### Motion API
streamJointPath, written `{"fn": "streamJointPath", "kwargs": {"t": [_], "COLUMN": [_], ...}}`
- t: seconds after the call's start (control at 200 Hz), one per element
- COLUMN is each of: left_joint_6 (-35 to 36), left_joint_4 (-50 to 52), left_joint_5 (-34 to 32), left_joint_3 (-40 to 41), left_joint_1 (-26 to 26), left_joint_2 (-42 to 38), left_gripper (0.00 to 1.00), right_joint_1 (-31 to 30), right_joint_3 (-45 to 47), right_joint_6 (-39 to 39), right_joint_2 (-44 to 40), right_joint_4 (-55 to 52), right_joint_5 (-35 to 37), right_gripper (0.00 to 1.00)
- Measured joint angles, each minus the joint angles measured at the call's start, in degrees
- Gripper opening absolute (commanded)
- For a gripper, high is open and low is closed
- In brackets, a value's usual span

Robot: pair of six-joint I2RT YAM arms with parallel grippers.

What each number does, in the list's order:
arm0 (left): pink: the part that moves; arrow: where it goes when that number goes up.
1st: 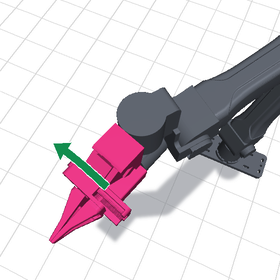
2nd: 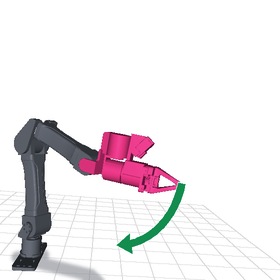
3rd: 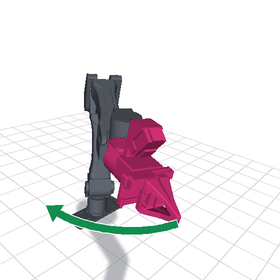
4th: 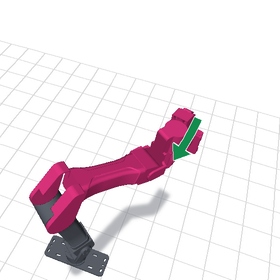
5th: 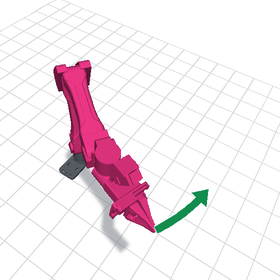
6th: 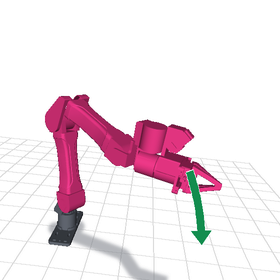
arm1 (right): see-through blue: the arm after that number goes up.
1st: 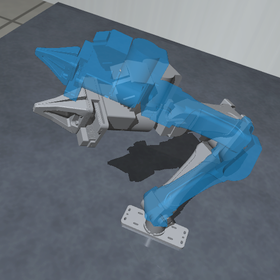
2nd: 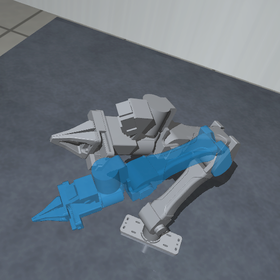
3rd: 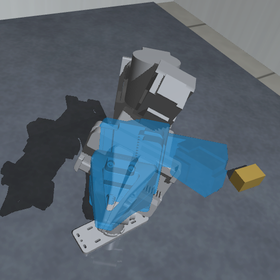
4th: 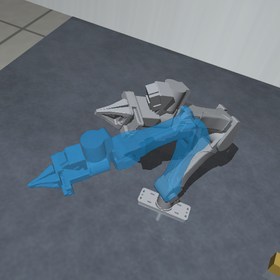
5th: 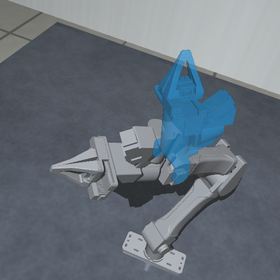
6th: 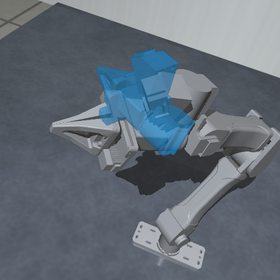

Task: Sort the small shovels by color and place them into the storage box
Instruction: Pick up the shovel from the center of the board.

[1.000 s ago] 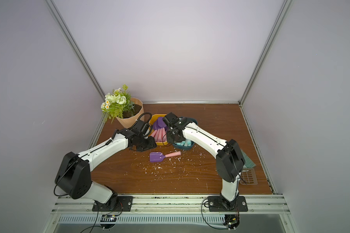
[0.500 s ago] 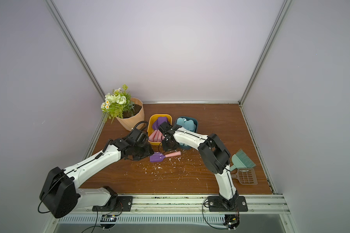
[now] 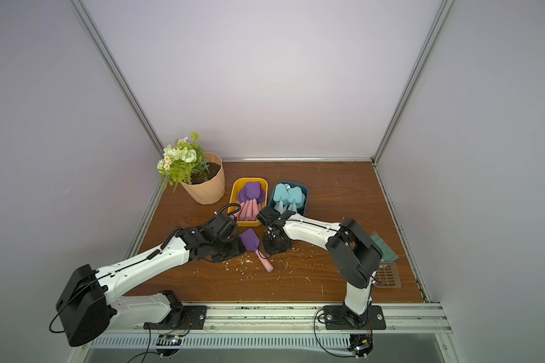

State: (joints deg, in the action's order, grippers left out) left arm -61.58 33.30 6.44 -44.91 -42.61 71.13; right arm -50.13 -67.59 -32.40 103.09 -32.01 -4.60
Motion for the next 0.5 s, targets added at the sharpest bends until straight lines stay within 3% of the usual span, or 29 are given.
{"fn": "streamJointPath", "kwargs": {"t": [0.255, 0.5], "left_joint_6": [-2.1, -0.7], "left_joint_4": [-2.3, -4.9], "left_joint_5": [-0.2, 0.8], "left_joint_3": [1.9, -4.2], "left_joint_1": [-3.2, -7.7], "left_joint_2": [1.7, 12.8], "left_gripper": [0.59, 0.59], "right_joint_1": [-0.8, 0.6], "right_joint_3": [0.5, -0.5], "right_joint_6": [-1.5, -2.1], "right_joint_2": [-0.2, -4.3], "right_joint_4": [1.3, -2.1], "right_joint_5": [-0.1, 5.2], "right_gripper": [0.22, 0.23]}}
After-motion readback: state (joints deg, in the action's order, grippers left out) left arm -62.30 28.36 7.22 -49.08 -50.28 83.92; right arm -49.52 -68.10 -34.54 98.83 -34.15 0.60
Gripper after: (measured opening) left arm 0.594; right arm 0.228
